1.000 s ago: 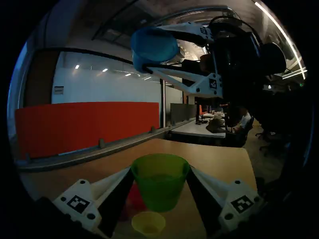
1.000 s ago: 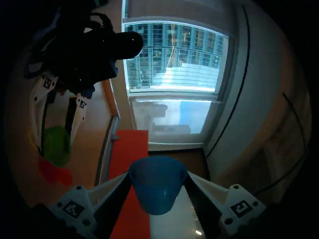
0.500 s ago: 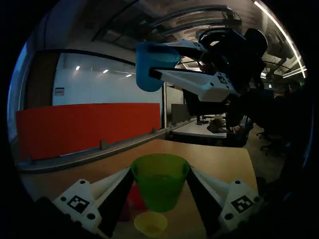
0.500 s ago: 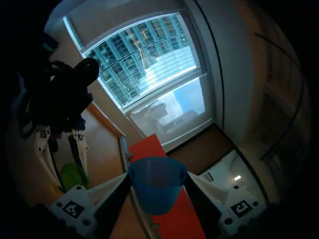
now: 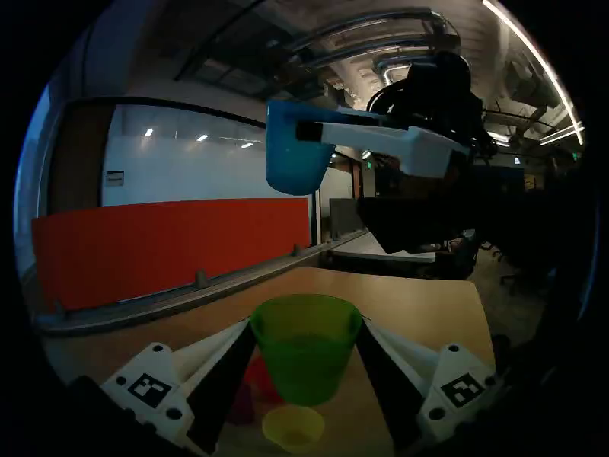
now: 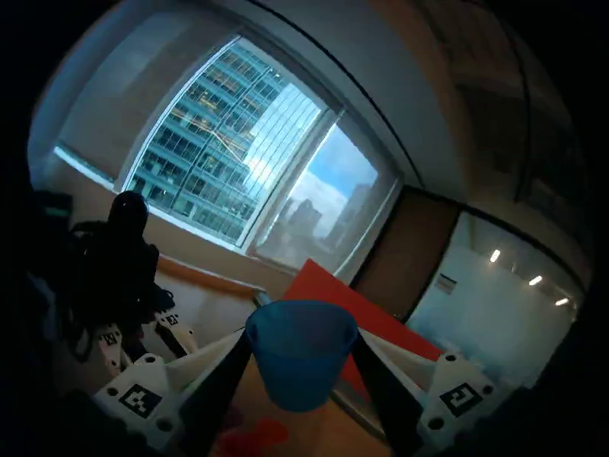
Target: Pour water
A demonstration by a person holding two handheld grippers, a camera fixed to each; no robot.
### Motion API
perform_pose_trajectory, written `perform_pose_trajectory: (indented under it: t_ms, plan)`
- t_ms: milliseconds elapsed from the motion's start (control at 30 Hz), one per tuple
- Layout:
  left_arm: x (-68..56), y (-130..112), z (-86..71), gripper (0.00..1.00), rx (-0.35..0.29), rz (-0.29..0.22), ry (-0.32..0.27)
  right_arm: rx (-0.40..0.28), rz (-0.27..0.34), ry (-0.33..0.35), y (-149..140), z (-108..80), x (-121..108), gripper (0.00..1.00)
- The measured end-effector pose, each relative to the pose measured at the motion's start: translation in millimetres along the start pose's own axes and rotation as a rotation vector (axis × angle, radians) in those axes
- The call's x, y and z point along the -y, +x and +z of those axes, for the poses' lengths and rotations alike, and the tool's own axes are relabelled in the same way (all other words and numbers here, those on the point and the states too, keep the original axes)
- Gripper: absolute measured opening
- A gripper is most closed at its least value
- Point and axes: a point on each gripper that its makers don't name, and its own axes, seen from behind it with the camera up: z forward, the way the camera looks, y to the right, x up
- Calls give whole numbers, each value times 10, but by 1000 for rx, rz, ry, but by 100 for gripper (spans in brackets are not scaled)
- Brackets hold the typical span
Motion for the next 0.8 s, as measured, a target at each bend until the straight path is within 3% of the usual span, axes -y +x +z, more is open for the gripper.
perform_pose_trajectory:
  t_ms: [267,400,800]
  plan:
    - [23,37,-12,87,4,9,9,-15,259,36,31,-55,25,91]
    - [35,48,-28,87,6,14,15,-21,351,40,41,-88,-17,91]
    - [190,27,-156,87,15,12,66,17,386,-7,-237,-245,-170,91]
